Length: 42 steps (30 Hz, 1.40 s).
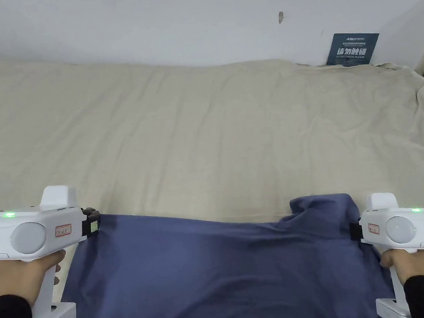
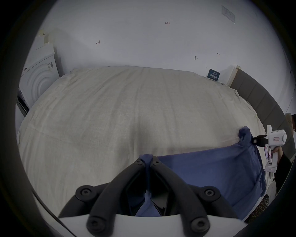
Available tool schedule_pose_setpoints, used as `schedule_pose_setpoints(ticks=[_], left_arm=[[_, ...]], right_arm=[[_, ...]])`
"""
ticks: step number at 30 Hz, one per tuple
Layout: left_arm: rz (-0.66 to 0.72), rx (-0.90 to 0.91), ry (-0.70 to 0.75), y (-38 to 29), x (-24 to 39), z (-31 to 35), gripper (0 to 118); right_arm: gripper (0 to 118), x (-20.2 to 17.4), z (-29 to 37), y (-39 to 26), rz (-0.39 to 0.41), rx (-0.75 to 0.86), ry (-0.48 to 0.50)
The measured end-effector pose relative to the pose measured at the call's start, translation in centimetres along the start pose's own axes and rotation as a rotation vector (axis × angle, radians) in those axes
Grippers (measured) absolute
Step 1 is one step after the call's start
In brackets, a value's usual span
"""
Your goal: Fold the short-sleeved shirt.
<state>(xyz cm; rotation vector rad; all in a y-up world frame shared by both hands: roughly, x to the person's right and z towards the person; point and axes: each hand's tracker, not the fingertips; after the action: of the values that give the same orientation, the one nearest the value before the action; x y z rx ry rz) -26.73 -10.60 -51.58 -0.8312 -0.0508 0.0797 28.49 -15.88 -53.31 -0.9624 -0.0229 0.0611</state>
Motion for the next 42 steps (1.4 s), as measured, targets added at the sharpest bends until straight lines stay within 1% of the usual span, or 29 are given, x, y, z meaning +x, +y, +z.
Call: schedule_pose_setpoints(ticks=[2, 4, 8, 11, 15, 17, 22, 25, 27, 33, 37, 42], left_arm=[[0.010, 0.006, 0.002, -0.4, 0.5, 0.8, 1], [0.019, 0.014, 0.009, -0.8, 0.5, 1.6, 1], [0.032, 0.022, 0.022, -1.5, 0.3, 3.8, 1], [0.039, 0.034, 0.037, -2.7, 0.0, 5.8, 1], [0.053, 0.043, 0.046, -4.9, -0.6, 8.9, 1], [0.062, 0.044, 0.048, -6.3, -0.8, 10.3, 1], [0.062, 0.032, 0.048, -10.5, -1.6, 12.6, 1], [0.067, 0.013, 0.043, -13.1, -1.8, 13.5, 1], [0.074, -0.005, 0.047, -15.0, -1.2, 15.2, 1], [0.078, -0.067, 0.068, -19.8, -2.2, 13.5, 1], [0.069, -0.096, 0.085, -21.8, -1.9, 13.1, 1], [0.059, -0.126, 0.101, -23.3, -1.2, 12.7, 1]], right_arm=[[2, -0.1, 1.8, -0.3, 0.005, 0.049, -0.007], [2, 0.6, 4.3, -0.7, -0.011, 0.118, 0.025], [2, 1.1, 10.2, -2.4, 0.011, 0.212, 0.066], [2, 1.5, 14.7, -4.5, 0.002, 0.270, 0.098], [2, 2.1, 19.2, -8.0, -0.011, 0.307, 0.127], [2, 2.3, 20.5, -9.9, -0.006, 0.314, 0.141], [2, 2.3, 23.1, -15.1, -0.021, 0.310, 0.172], [2, 3.0, 22.8, -17.8, -0.037, 0.289, 0.178], [2, 3.2, 22.4, -19.8, -0.061, 0.267, 0.177], [2, 3.3, 19.6, -24.4, -0.118, 0.186, 0.141], [2, 3.3, 17.3, -26.5, -0.173, 0.129, 0.116], [2, 3.1, 15.2, -27.8, -0.195, 0.070, 0.091]])
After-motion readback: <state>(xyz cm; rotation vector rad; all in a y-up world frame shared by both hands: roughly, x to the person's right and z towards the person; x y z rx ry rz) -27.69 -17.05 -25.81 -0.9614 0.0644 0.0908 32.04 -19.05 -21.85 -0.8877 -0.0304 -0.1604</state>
